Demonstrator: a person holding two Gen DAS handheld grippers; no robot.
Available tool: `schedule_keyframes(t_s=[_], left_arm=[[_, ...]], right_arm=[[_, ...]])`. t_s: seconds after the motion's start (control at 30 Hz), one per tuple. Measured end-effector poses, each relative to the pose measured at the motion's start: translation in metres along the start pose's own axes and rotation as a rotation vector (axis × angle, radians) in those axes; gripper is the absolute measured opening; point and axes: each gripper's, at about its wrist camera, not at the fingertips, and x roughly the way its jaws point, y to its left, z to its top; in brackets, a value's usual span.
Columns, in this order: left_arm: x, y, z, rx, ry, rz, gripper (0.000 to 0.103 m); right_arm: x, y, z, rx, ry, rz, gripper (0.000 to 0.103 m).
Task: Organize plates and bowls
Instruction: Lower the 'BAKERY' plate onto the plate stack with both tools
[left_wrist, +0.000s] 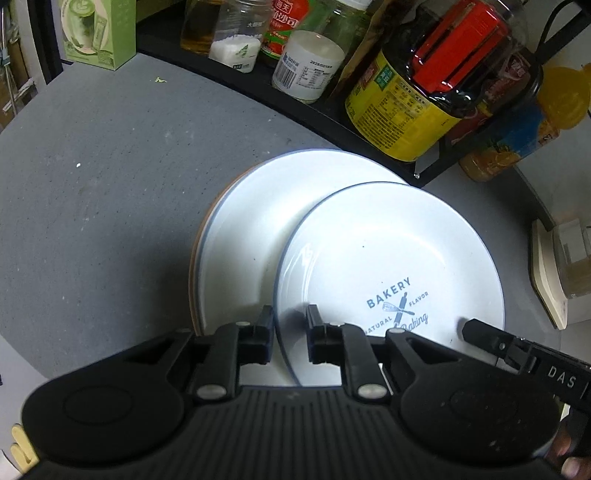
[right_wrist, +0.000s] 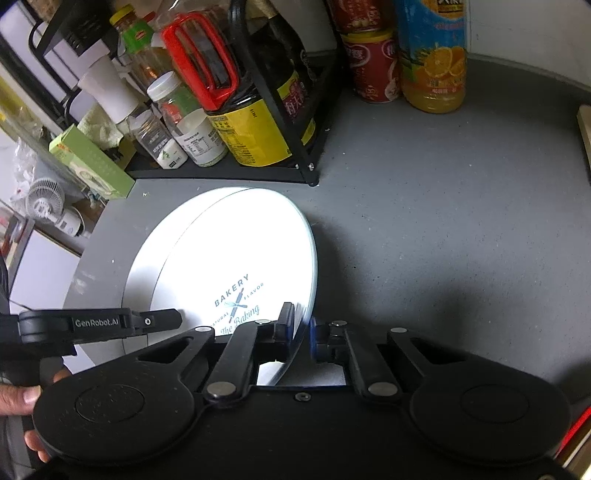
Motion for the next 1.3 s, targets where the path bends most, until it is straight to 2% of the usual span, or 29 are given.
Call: schedule_keyframes(t_s=[0.1,0.2,0.27,0.37,0.43,0.5,0.6,0.67,0.8,0.9,1.07,1.3], left_arm=[[-0.001,0.000,0.005,0.004,0.022,0.007,0.015],[-0.009,0.002,0.012,-0.016,0.045,0.007,0.037],[-0.019,0.005,0.016,-0.041,0.013,-0.010,0.057],[-0.033,0.007,0.020,-0.032,-0.043,0.005,0.061],[-0.033,0.009,0.022,-0.036,-0.053,0.018,0.063],[-0.029,0.013,0.024,-0.049,-0.053,0.060,0.063],[-0.026,0.020,0.024,-0.058,-0.067,0.079,0.063],[-0.019,0.025,0.024,-0.051,-0.058,0.099,0.063],[-0.013,0.031,0.020,-0.079,-0.040,0.071,0.062],[-0.007,0.027,0.020,-0.063,-0.037,0.069,0.062],[-0.005,0.030,0.020,-0.085,-0.040,0.038,0.047],[-0.010,0.035,0.023,-0.089,-0.073,0.029,0.039]], right_arm=[[0.000,0.000,0.000,-0.005,-0.003,-0.003,0.008],[0.001,0.001,0.000,-0.006,-0.003,-0.005,0.008],[0.001,0.003,0.000,-0.018,-0.002,-0.011,0.008],[0.003,0.003,0.001,-0.019,0.003,-0.013,0.009],[0.004,0.004,0.002,-0.027,0.010,-0.018,0.009],[0.007,0.005,0.003,-0.034,0.020,-0.022,0.010],[0.008,0.005,0.004,-0.040,0.024,-0.029,0.011],[0.008,0.003,0.004,-0.043,0.026,-0.034,0.017],[0.010,-0.001,0.004,-0.027,0.025,-0.027,0.024],[0.012,-0.006,0.004,-0.006,0.030,-0.018,0.026],[0.017,-0.005,0.004,-0.003,0.044,-0.010,0.026],[0.028,-0.001,0.003,-0.008,0.075,0.003,0.026]])
